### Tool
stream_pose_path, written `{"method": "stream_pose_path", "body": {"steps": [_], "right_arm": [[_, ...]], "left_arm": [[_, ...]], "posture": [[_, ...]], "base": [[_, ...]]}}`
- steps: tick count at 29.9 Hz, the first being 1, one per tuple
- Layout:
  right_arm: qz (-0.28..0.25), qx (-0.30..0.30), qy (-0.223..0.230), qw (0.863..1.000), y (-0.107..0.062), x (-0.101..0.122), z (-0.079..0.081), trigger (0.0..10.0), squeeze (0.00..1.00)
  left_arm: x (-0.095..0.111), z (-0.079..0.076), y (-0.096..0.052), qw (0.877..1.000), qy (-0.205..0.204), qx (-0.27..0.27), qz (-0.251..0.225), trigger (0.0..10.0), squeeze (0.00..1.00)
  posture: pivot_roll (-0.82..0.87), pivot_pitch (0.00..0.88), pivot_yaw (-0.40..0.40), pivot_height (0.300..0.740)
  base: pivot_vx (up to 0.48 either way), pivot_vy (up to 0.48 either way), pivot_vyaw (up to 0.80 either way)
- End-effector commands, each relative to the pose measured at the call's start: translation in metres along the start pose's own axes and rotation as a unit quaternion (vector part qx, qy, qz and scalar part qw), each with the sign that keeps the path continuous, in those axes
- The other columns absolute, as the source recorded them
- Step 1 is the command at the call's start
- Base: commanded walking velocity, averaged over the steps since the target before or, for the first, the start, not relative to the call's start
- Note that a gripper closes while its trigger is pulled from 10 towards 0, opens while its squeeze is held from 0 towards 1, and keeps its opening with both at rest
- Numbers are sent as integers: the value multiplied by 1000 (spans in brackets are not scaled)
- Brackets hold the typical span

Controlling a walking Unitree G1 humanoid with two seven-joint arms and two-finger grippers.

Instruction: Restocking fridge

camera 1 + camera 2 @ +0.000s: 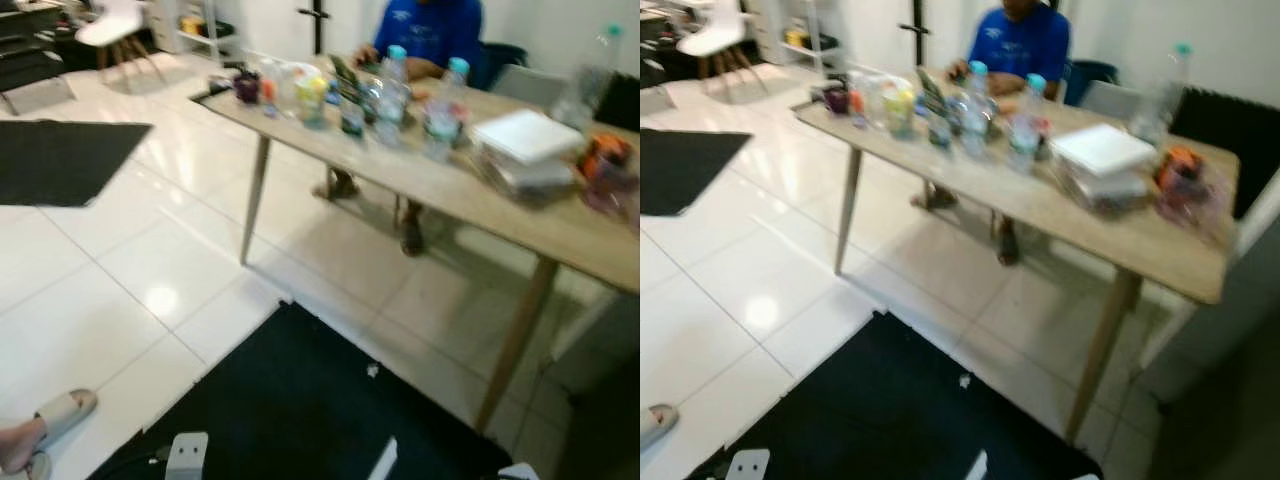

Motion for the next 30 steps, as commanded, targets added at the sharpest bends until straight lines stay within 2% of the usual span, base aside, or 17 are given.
{"method": "stream_pose_path", "body": {"steps": [1,10,22,30], "right_arm": [[8,7,-5,1000,0,-6,6,10000,0],[10,11,-5,1000,1,-3,12,10000,0],[5,17,1,1000,1,6,21,10000,0],[0,21,0,1000,2,10,28,10000,0]], "left_arm": [[-4,1,-1,1000,10,-1,8,10000,0],[-3,0,0,1000,9,-2,7,10000,0],[-4,-1,0,1000,5,-4,7,10000,0],[-8,4,-2,1000,5,-2,11,10000,0]], "posture": [[-42,0,-31,740],[-42,0,-29,740],[-43,0,-29,740],[-43,0,-29,740]], "base": [[322,0,0],[322,0,0],[398,0,-769],[453,0,0]]}}
Point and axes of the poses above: a point about 5 cm out from each wrist's last joint towards the gripper, its own y axis pointing out of the wrist towards the gripper, its own x axis along the axis of the wrist's last joint, z = x × y, the point moved 2 cm from there along y, pointing out of the wrist towards the gripper, and after that the axes turned 10 degrees about y, right-handed, at the moved point
